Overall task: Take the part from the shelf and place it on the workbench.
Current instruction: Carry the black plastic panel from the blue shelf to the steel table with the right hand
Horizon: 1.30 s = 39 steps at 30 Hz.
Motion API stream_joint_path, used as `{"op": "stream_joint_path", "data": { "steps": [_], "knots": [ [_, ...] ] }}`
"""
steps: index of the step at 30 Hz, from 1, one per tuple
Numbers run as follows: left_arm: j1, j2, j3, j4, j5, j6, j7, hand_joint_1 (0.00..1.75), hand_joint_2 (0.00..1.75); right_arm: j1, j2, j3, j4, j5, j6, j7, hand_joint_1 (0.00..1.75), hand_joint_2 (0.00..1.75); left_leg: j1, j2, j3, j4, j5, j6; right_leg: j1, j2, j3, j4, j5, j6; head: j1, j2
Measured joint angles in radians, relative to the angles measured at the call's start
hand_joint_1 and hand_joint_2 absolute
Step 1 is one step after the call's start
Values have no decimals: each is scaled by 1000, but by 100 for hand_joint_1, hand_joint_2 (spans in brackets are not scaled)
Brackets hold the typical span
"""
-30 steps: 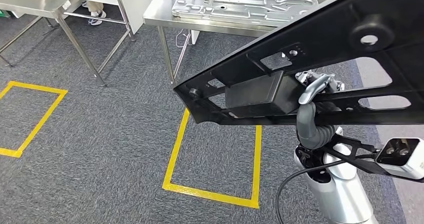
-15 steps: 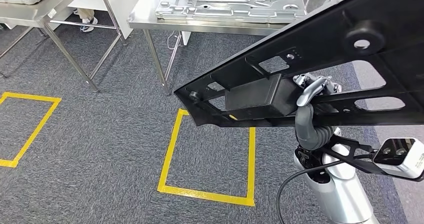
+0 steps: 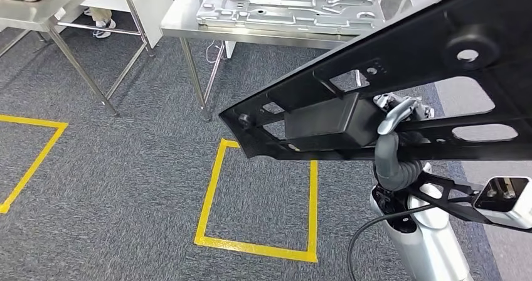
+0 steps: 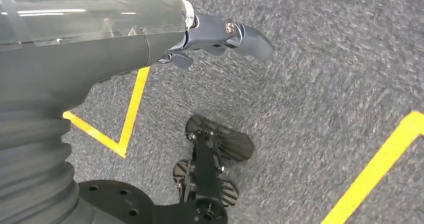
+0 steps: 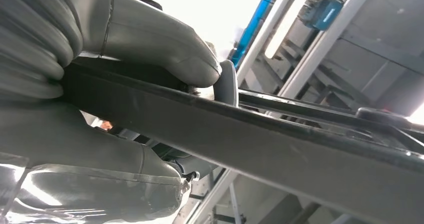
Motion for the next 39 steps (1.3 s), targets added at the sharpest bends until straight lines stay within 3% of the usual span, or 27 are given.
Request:
{"op": "stream_joint_path", "data": {
  "steps": [1,2,3,5,6,8,11,13,14,16,17,18,19,22,23,25,26,28,31,32,33,34,36,37,38,39],
  "knots": [
    [1,0,-1,0,-1,0,0,0,175,3,0,-2,0,0,0,1,175,175,0,0,4,0,-5,-1,-2,-1,-32,47,-10,4,0,0],
    [2,0,-2,0,-1,0,0,0,175,5,0,-4,0,0,0,2,175,175,1,0,11,1,-11,-3,-4,-2,-48,59,-1,6,0,0],
    [4,0,-3,0,-2,0,0,0,175,6,0,-6,0,0,0,2,175,175,2,0,21,1,-19,-5,-6,-4,-43,30,29,8,0,0],
    [6,-1,-4,0,-2,0,0,0,175,6,0,-10,0,0,1,2,175,175,4,1,46,1,-38,-14,-9,-12,8,-103,114,8,1,0],
    [5,-2,-4,0,-2,0,0,0,175,5,0,-12,1,-1,1,2,175,175,4,1,55,2,-46,-19,-7,-17,30,-166,136,5,0,0],
    [2,-2,-5,0,-2,0,-1,0,175,4,0,-13,1,-3,2,2,175,175,3,4,64,-1,-57,-32,-1,-21,49,-220,140,-12,-2,0],
    [0,0,-7,0,-2,1,-1,0,175,2,-1,-16,0,-4,1,3,175,175,4,4,62,33,-52,-49,1,-14,69,-230,125,-42,-4,0],
    [-2,0,-9,0,-2,1,-1,0,175,-2,0,-17,-1,-4,0,5,175,175,7,1,6,133,-54,-57,-1,-12,94,-234,112,-53,-7,0],
    [-2,0,-10,0,-2,2,-1,0,175,-4,0,-17,-1,-4,-1,7,175,175,7,0,-37,198,-70,-61,0,-12,105,-235,103,-57,-9,0],
    [0,0,-11,0,-2,3,-1,0,175,-4,0,-16,-1,-2,-3,11,175,175,7,0,-122,295,-129,-66,2,-7,127,-235,83,-60,-11,0],
    [2,0,-11,0,-2,4,-1,0,175,-3,0,-16,0,0,-4,13,175,175,7,0,-149,308,-149,-65,3,-4,141,-235,72,-60,-12,0],
    [4,0,-11,0,-2,4,0,0,175,-3,0,-16,0,0,-4,14,175,175,7,0,-161,290,-149,-62,5,-2,157,-235,61,-60,-12,0],
    [5,0,-11,0,-2,5,0,0,175,-3,0,-16,0,0,-4,15,175,175,5,0,-159,244,-123,-55,7,0,173,-235,49,-60,-12,0],
    [8,2,-11,0,-2,5,0,0,175,-3,0,-16,1,0,-4,17,175,175,-6,-7,-126,78,33,-29,13,4,215,-237,13,-53,-12,0],
    [9,3,-11,0,-2,5,0,0,175,-3,1,-15,2,0,-4,18,175,175,-10,-10,-119,53,61,-21,13,6,225,-238,6,-48,-12,0],
    [8,4,-12,0,-2,6,0,0,175,-4,1,-16,1,0,-5,20,175,175,-12,-13,-103,41,59,-11,14,8,234,-231,6,-35,-12,0],
    [8,4,-12,0,-2,6,0,0,175,-4,1,-16,1,0,-5,21,175,175,-10,-13,-91,33,60,-5,14,7,234,-218,9,-31,-12,0],
    [5,4,-12,0,-2,6,0,0,175,-7,1,-17,0,1,-7,19,175,175,-6,-13,-67,19,55,3,12,3,196,-145,-1,-22,-10,0],
    [2,4,-12,0,-2,6,1,0,175,-8,1,-18,0,2,-11,16,175,175,-4,-13,-48,14,38,9,5,0,75,22,-75,-9,-7,0],
    [3,4,-12,0,-2,6,1,0,175,-7,1,-18,0,3,-13,16,175,175,-4,-14,-39,14,30,9,2,0,45,45,-90,-5,-8,0],
    [3,4,-12,0,-3,6,1,0,175,-7,1,-18,0,3,-14,16,175,175,-4,-15,-29,14,22,8,-1,-1,30,36,-83,-2,-7,0],
    [4,3,-12,0,-3,6,1,0,175,-8,1,-18,0,3,-16,16,175,175,-3,-15,-16,14,12,6,-3,-3,31,-7,-50,0,-7,0],
    [3,3,-12,0,-6,5,1,0,175,-12,1,-18,0,3,-18,15,175,175,-3,-16,10,16,-8,0,-4,-8,58,-139,59,-2,-7,0],
    [2,3,-13,0,-7,4,1,0,175,-14,1,-18,1,3,-19,14,175,175,-4,-16,18,17,-17,-6,-2,-11,70,-188,93,-7,-8,0],
    [1,3,-13,0,-9,4,1,0,175,-16,1,-18,2,4,-21,11,175,175,-5,-16,21,17,-24,-12,1,-13,75,-215,114,-14,-8,0],
    [0,3,-13,0,-9,3,0,0,175,-18,1,-19,2,5,-23,8,175,175,-5,-15,23,21,-26,-19,3,-13,75,-223,116,-22,-9,0]
  ]
}}
